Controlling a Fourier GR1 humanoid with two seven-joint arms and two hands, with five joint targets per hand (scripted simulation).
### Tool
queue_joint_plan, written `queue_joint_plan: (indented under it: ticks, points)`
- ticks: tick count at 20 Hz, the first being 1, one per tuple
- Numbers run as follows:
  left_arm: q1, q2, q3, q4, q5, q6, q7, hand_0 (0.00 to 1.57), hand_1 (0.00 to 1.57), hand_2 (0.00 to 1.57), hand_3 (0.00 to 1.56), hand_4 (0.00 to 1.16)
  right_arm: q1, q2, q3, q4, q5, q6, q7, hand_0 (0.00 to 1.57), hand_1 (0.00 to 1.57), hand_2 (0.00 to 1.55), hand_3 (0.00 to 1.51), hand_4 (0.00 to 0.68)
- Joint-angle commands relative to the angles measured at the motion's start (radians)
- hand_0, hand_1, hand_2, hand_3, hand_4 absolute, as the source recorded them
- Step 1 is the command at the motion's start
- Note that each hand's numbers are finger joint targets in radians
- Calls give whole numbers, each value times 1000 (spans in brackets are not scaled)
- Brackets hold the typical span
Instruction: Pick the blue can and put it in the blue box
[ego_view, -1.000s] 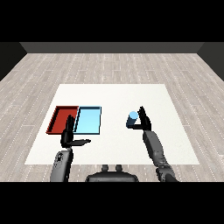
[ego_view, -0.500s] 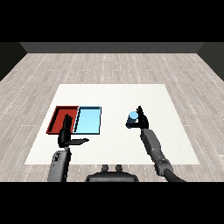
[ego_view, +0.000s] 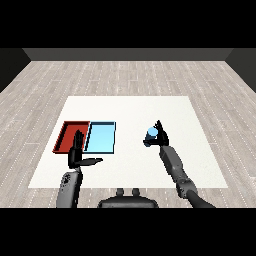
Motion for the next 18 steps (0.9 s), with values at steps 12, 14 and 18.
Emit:
queue_joint_plan:
  ticks: [12,14,18]
  points:
    - [-18,4,7,39,4,-12,-16,0,0,0,0,0,-81,55,-4,150,33,-166,-104,880,880,1082,946,0]
    - [-17,27,30,57,48,-63,-33,0,0,0,0,0,-107,22,0,122,29,-198,35,1380,1380,1405,1390,417]
    - [10,21,18,-59,31,-26,29,0,0,0,0,0,-79,-3,2,119,34,-200,20,1474,1474,1459,1438,554]
